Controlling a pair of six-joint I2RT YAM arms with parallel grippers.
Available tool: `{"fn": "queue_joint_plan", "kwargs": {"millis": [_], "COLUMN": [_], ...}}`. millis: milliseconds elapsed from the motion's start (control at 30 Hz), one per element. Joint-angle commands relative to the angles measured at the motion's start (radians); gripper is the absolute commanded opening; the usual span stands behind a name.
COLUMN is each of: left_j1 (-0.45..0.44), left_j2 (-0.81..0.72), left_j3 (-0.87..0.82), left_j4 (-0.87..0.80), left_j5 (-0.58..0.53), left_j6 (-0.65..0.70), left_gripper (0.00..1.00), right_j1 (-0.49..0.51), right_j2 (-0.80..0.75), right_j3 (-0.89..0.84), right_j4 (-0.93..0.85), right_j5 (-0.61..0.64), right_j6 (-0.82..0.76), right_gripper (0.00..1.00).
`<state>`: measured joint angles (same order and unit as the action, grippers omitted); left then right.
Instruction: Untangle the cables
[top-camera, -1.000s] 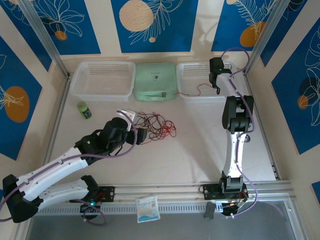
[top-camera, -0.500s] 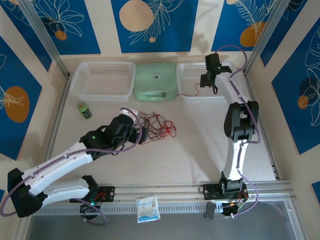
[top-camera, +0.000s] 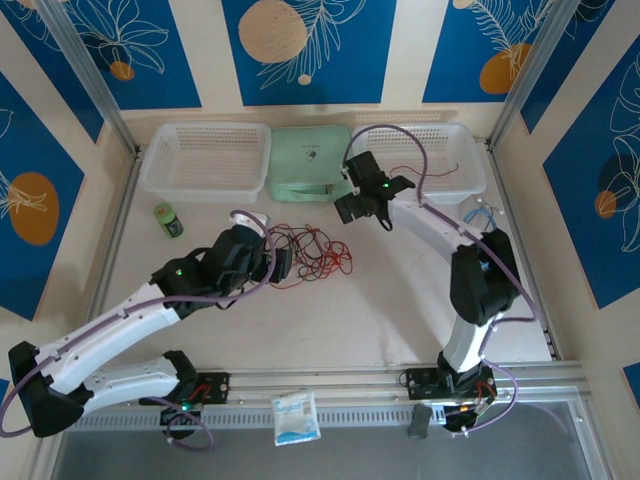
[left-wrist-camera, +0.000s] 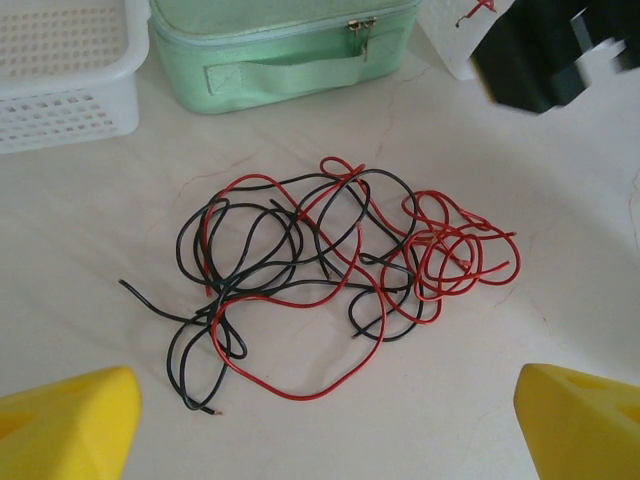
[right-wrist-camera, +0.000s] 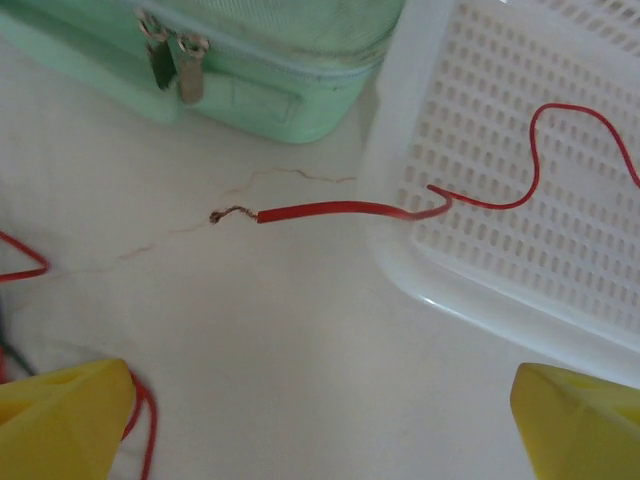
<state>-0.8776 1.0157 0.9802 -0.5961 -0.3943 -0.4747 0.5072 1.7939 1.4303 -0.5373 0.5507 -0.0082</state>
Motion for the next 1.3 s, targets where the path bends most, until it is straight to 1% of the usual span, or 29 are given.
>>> {"fn": "queue_joint_plan", "kwargs": {"millis": [0, 167, 267, 333, 400, 467, 633, 667, 733, 800, 833, 900, 933, 967, 1067, 1100, 1167, 1267], "left_j1": [0.012, 0.015, 0.017, 0.019, 0.02, 0.022, 0.022, 0.022, 0.023, 0.024, 0.025, 0.025, 0.025, 0.024, 0.026, 0.026, 0.027, 0.029], "left_j2": [-0.035, -0.06, -0.076, -0.083, -0.084, -0.084, -0.074, -0.072, -0.07, -0.066, -0.064, -0.06, -0.058, -0.055, -0.05, -0.049, -0.046, -0.03], "left_j3": [0.01, -0.001, -0.002, -0.002, -0.002, -0.003, -0.003, -0.003, -0.003, -0.003, -0.002, 0.0, -0.001, 0.001, 0.003, 0.003, 0.003, 0.014], "left_j4": [-0.016, -0.037, -0.042, -0.042, -0.042, -0.041, -0.036, -0.036, -0.033, -0.031, -0.03, -0.03, -0.03, -0.029, -0.031, -0.032, -0.03, -0.028], "left_j5": [-0.003, -0.012, -0.02, -0.023, -0.027, -0.027, -0.021, -0.02, -0.017, -0.012, -0.01, -0.005, -0.005, -0.003, -0.006, -0.009, -0.014, -0.014], "left_j6": [-0.028, -0.039, -0.039, -0.038, -0.036, -0.036, -0.038, -0.038, -0.038, -0.038, -0.038, -0.041, -0.041, -0.042, -0.047, -0.049, -0.051, -0.047], "left_gripper": [0.95, 0.95, 0.95, 0.95, 0.95, 0.95, 0.95, 0.95, 0.95, 0.95, 0.95, 0.95, 0.95, 0.95, 0.95, 0.95, 0.95, 0.95], "right_j1": [0.004, -0.004, -0.026, -0.045, -0.067, -0.086, -0.135, -0.149, -0.179, -0.221, -0.239, -0.283, -0.302, -0.322, -0.357, -0.36, -0.36, -0.355], "right_j2": [0.068, 0.135, 0.133, 0.134, 0.137, 0.136, 0.14, 0.146, 0.166, 0.197, 0.216, 0.267, 0.291, 0.317, 0.351, 0.343, 0.297, 0.177], "right_j3": [0.066, 0.128, 0.149, 0.166, 0.188, 0.203, 0.223, 0.229, 0.241, 0.264, 0.278, 0.33, 0.357, 0.394, 0.481, 0.496, 0.497, 0.409], "right_j4": [0.065, 0.126, 0.138, 0.131, 0.108, 0.091, 0.066, 0.058, 0.051, 0.044, 0.038, 0.01, -0.007, -0.04, -0.156, -0.198, -0.267, -0.302], "right_j5": [0.099, 0.206, 0.203, 0.192, 0.185, 0.176, 0.146, 0.144, 0.13, 0.114, 0.106, 0.087, 0.072, 0.049, -0.037, -0.068, -0.163, -0.351], "right_j6": [-0.055, -0.055, -0.02, 0.006, 0.031, 0.051, 0.085, 0.094, 0.114, 0.138, 0.145, 0.163, 0.169, 0.177, 0.202, 0.216, 0.248, 0.324], "right_gripper": [0.98, 0.97, 0.93, 0.88, 0.79, 0.74, 0.64, 0.6, 0.5, 0.33, 0.27, 0.09, 0.04, 0.0, 0.0, 0.02, 0.1, 0.26]}}
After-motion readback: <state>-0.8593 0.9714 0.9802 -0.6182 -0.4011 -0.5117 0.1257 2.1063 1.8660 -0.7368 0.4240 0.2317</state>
